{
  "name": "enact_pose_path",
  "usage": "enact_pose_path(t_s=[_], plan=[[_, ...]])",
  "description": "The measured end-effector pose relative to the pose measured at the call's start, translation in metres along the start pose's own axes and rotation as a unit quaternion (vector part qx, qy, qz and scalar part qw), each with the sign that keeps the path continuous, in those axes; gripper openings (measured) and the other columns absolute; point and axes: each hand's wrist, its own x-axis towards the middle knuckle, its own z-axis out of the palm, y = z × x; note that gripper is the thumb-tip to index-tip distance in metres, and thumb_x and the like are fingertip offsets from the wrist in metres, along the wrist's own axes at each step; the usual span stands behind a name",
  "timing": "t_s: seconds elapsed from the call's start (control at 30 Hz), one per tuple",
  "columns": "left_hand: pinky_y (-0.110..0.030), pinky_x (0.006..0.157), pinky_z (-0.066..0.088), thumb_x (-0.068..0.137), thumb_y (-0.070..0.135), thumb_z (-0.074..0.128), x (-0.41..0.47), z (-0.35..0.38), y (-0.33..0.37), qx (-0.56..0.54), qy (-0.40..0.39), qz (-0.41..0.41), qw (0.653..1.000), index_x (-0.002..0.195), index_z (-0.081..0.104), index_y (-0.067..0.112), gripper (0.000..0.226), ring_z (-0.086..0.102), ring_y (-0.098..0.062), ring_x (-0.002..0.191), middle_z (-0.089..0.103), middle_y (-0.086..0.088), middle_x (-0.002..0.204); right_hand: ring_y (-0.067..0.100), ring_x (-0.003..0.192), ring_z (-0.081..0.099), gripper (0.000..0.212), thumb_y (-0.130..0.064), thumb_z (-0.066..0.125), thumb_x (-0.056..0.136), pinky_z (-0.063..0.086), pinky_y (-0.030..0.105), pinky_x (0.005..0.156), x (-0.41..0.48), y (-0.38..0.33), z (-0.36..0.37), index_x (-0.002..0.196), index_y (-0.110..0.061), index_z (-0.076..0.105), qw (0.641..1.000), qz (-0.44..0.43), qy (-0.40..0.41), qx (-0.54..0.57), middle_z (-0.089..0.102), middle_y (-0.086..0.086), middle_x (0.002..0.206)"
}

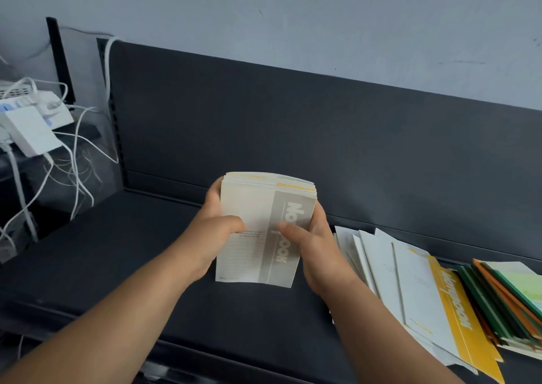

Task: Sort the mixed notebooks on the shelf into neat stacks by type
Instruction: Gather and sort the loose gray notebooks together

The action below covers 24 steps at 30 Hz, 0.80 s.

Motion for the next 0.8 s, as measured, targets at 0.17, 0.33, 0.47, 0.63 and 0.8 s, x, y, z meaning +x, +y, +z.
enact_pose_path(t_s=[0.17,0.33,0.47,0.63,0.8], plan=[[-0.026,0.084,0.043,0.091,0.000,0.047,0.003,0.002,-0.001,0.084,0.050,-0.004,0.995,0.118,0.041,0.027,0.039,0.052,-0.011,0.113,0.054,0.005,0.121,0.020,0.102,0.068,0.025,-0.011,0.058,0.092,0.052,0.050,0.095,0.001,0.001,0.003,0.114,-0.025,0.060,0.996,0.024,0.073,-0.049,0.072,-0.001,0.107],[-0.029,0.092,0.044,0.091,0.005,0.050,0.009,0.000,0.008,0.115,0.036,0.028,0.992,0.122,0.039,0.028,0.040,0.052,-0.009,0.112,0.054,0.008,0.120,0.020,0.099,0.068,0.026,-0.005,0.058,0.092,0.055,0.043,0.090,0.004,-0.014,0.002,0.107,-0.026,0.059,0.993,-0.008,0.101,-0.055,0.072,0.000,0.103],[-0.023,0.091,0.041,0.091,0.002,0.054,0.008,-0.004,0.009,0.083,0.008,0.033,0.996,0.142,0.028,0.037,0.067,0.050,0.003,0.112,0.049,0.020,0.125,0.011,0.103,0.065,0.048,-0.007,0.062,0.091,0.053,0.031,0.090,0.002,-0.018,-0.003,0.126,-0.036,0.046,0.992,-0.024,0.109,-0.062,0.065,-0.006,0.113],[-0.023,0.102,0.034,0.090,0.009,0.052,0.009,0.003,0.011,0.088,0.007,0.059,0.994,0.147,0.021,0.045,0.074,0.044,0.006,0.120,0.039,0.022,0.142,-0.001,0.099,0.061,0.061,-0.010,0.057,0.095,0.051,0.026,0.091,0.001,-0.022,-0.001,0.141,-0.042,0.034,0.990,-0.047,0.109,-0.080,0.056,-0.022,0.121],[-0.003,0.078,0.037,0.094,0.002,0.040,0.010,0.011,0.013,0.104,0.019,0.068,0.992,0.146,0.025,0.041,0.067,0.048,0.024,0.081,0.035,0.018,0.144,0.016,0.089,0.066,0.046,-0.011,0.053,0.095,0.056,0.041,0.088,0.005,-0.022,0.000,0.125,-0.045,0.047,0.985,-0.028,0.133,-0.106,0.067,-0.003,0.102]])
